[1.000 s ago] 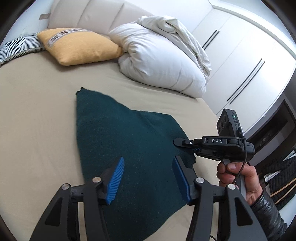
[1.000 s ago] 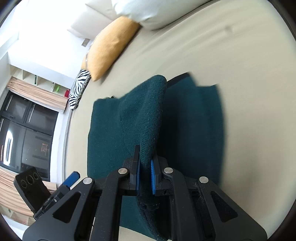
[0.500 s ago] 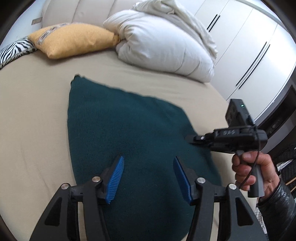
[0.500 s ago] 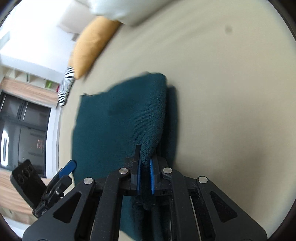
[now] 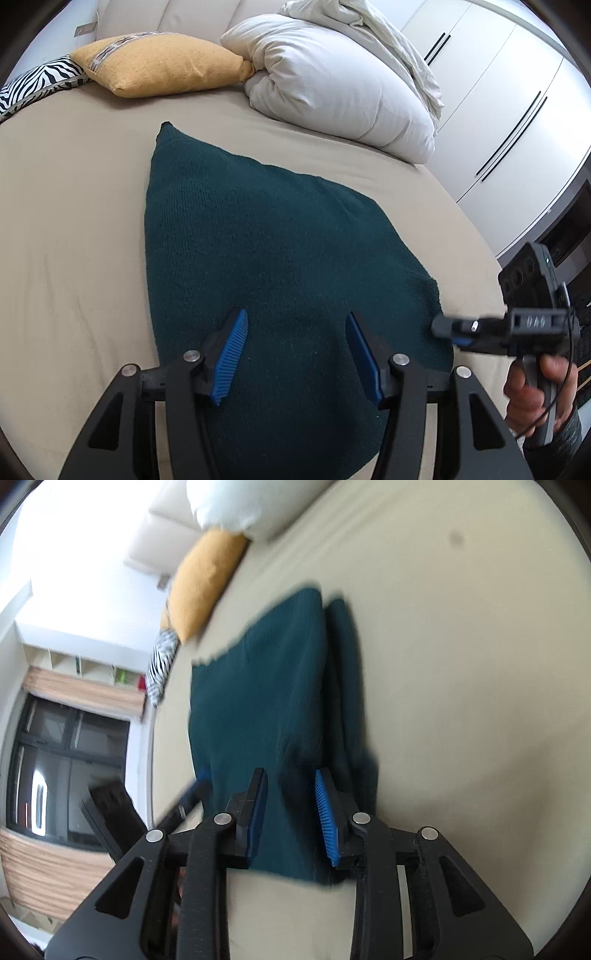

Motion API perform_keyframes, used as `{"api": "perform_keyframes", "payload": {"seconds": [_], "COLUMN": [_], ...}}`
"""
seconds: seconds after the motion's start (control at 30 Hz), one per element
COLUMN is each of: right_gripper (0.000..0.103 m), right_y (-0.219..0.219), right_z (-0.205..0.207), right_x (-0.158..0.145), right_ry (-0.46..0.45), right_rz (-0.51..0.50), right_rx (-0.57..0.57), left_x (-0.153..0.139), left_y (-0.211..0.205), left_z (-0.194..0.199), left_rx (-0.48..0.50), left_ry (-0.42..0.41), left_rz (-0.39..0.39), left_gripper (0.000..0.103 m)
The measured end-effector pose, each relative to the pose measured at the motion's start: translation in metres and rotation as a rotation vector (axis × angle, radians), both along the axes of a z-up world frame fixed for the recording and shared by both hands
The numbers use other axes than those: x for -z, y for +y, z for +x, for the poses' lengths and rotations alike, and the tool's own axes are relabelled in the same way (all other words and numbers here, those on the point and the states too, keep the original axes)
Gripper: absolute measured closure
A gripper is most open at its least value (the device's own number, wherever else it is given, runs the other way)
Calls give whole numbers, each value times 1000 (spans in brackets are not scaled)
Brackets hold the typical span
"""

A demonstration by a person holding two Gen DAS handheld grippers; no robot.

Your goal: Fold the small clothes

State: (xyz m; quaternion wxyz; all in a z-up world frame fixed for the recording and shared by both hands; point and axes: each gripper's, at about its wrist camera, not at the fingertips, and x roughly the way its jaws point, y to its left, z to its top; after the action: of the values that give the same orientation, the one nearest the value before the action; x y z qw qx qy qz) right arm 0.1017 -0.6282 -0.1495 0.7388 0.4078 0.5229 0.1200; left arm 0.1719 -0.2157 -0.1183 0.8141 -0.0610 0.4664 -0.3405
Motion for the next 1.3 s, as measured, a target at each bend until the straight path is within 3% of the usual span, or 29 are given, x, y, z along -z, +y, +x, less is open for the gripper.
{"api": "perform_keyframes", "payload": {"seconds": [0.13, 0.17, 0.2, 0.4, 0.67, 0.83, 0.97, 1.07, 1.17, 1.3], "right_gripper": [82, 94, 97, 99, 99, 94, 93, 93, 93, 93], "right_y": [8, 6, 3, -10, -7, 4, 4, 7, 18, 34], "right_z": [-6, -8, -11, -23, -12, -20, -27, -13, 19, 80], "right_x": [13, 11, 9, 0, 50, 24, -17, -40, -48, -39], "right_ry": [-3, -6, -6, -10, 18, -5, -78, -165, -200, -205], "right_rz": [-8, -18, -28, -15, 35, -64, -186, -140, -129, -39], "right_rx": [26, 34, 39, 61, 53, 27, 58, 29, -9, -34], "left_x": [0, 0, 0, -1, 14, 12, -13, -35, -48, -37], "left_y": [-1, 0, 1, -9, -14, -9, -1, -1, -27, -59], "left_z": [-2, -3, -4, -15, -25, -33, -31, -10, 33, 73], "left_rx": [2, 3, 3, 12, 48, 41, 27, -14, -36, -21], "left_ry": [10, 18, 26, 59, -24, -23, -38, -99, -125, -126], "left_rz": [10, 8, 7, 21, 50, 56, 49, 66, 127, 208], "left_gripper": [45, 45, 45, 44, 44, 43, 43, 43, 43, 43]}}
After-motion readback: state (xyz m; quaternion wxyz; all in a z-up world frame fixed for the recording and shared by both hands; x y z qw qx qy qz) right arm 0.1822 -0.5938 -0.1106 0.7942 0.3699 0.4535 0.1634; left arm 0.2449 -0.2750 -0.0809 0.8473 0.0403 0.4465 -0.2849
